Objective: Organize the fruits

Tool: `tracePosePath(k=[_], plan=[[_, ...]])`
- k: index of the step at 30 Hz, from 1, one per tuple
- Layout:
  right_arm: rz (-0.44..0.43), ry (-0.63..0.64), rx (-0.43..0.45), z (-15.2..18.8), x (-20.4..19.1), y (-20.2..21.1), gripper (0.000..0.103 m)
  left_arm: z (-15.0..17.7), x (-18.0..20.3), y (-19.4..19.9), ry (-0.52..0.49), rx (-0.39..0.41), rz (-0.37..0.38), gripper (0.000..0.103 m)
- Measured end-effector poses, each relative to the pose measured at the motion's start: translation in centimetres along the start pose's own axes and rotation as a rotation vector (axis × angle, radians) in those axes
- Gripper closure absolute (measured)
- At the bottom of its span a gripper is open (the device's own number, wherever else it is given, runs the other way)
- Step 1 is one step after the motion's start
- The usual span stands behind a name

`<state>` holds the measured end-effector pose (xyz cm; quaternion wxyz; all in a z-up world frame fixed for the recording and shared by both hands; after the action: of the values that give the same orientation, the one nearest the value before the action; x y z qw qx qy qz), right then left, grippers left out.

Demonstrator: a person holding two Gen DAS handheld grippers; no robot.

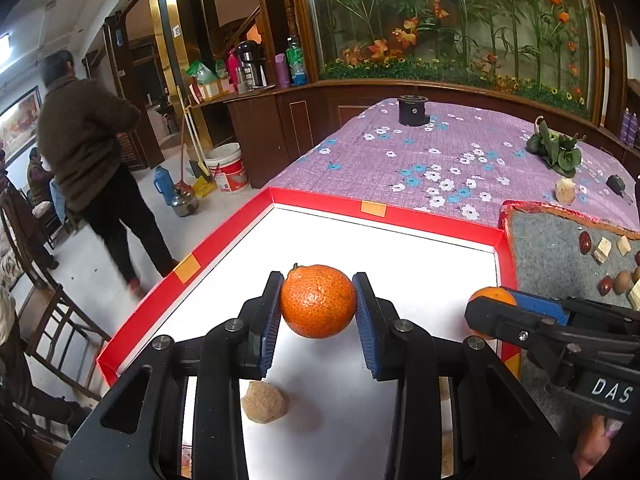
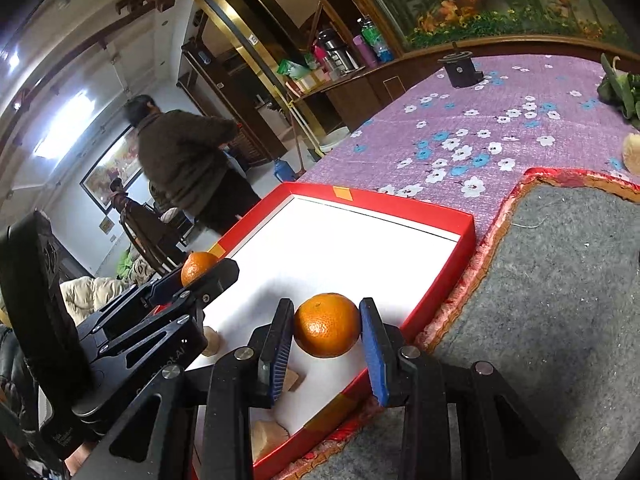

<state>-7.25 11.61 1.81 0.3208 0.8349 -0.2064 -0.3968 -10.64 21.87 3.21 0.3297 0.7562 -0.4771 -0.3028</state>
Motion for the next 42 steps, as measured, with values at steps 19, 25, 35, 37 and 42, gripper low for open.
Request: tracePosePath(k=[19,25,35,37,42], plan=[[-0.039,0.004,-0.006,0.1,-0.3,0.6,0.059,0.3,0.5,-0.1,-0.027,-0.009,-0.051,0.068],[-0.044,-0.063,0.033,-0.1,0.9,1.8,0.059,0.2,1.0,-0.2,-0.043,-0.018,-0.089,0.038],[-0.046,-0.118,0.045,-0.2,2.1,2.6,0.058,0.3,1.0,-0.1,-0.044,-0.014,-0.108,0.032],[-0.044,-0.118,0.05,-0.2,2.1,2.8,0.058,0.3,1.2,-0.2,-0.052,-0.014,-0.113,0.032],[-0.049,-0.133,0.079,-0.1,2.5,3.8,0.058,0.2,1.5,-0.4,-0.063,-0.023,-0.123,0.032]])
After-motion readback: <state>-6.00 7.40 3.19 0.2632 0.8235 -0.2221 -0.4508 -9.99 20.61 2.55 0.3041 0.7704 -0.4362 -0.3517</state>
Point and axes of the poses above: each gripper's, at about its wrist camera, not at the fingertips, and y roughly against the way its jaws point, x to its right, z to its underside, the point moved 2 cm from there along -y, roughly the way its jaws point, and after that the axes turned 15 degrees about -x, right-handed, at the moved point
